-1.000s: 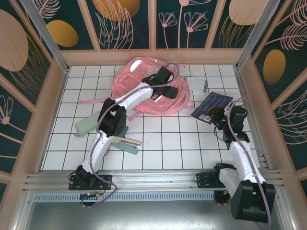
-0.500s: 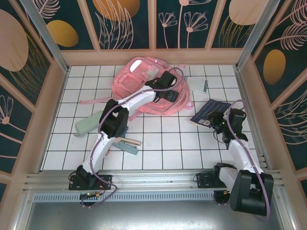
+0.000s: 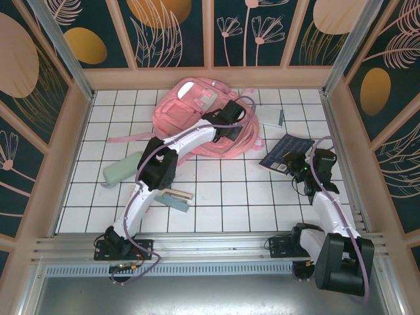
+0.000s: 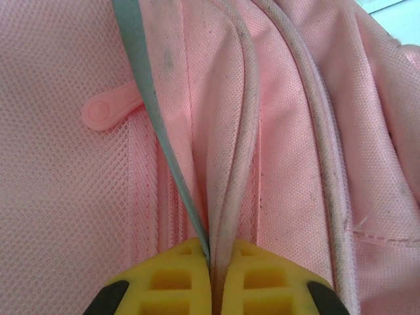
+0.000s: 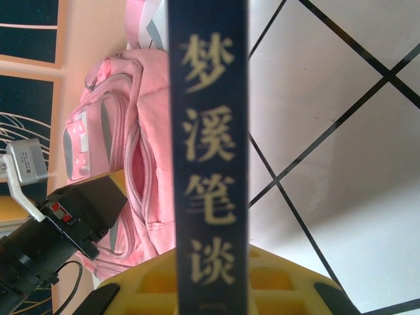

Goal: Pack the student bag
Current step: Open the student bag at the top-center of the table, then place the book in the student bag.

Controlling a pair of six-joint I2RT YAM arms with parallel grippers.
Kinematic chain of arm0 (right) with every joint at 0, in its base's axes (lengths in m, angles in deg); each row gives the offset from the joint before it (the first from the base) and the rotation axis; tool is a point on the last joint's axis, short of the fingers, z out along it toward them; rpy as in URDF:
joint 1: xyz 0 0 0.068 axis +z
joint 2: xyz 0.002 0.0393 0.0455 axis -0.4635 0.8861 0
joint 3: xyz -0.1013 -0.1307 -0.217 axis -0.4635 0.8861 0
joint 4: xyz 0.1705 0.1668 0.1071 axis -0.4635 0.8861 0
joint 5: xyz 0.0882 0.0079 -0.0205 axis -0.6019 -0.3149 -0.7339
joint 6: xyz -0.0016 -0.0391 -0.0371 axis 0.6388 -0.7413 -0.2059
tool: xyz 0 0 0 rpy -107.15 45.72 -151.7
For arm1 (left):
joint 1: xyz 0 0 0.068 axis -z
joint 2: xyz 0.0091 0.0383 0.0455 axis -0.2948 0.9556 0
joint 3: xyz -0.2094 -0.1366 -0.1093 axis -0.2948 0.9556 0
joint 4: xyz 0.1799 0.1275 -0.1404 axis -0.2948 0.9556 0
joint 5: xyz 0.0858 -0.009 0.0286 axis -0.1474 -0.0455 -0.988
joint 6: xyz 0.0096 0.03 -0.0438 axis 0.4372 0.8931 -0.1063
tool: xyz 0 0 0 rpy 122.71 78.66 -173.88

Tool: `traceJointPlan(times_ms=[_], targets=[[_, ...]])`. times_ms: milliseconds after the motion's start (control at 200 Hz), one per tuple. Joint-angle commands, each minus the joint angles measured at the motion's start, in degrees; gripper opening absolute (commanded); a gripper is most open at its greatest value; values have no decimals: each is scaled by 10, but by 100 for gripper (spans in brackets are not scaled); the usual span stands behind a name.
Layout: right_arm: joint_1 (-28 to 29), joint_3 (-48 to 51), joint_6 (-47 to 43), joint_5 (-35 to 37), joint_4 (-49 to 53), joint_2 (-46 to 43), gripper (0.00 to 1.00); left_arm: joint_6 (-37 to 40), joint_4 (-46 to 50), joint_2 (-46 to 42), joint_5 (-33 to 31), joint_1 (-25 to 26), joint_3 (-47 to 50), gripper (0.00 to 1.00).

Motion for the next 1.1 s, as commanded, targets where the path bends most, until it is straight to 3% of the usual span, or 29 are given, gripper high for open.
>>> traceJointPlan(times_ms=[0,125,325,460,811,1091], targets=[[-4,-4,3,-23,-37,-18,0,-14,31,-53,49,-26,-7,0],[12,-16,-9,-32,-51,-23,0,-35,23,-111,100,-45,-6,0],[94,-63,-18,-6,-76,3,0,-61,48,-157,169,-62,-42,0],[145,-102,10,-6,-122,70,0,-83,38,-196,222,-83,-41,0],[243,-223,96,6,-257,270,0,-220,-91,-264,443,-166,45,0],[290,-340,188,18,-346,440,0,-292,-165,-281,522,-187,60,0]])
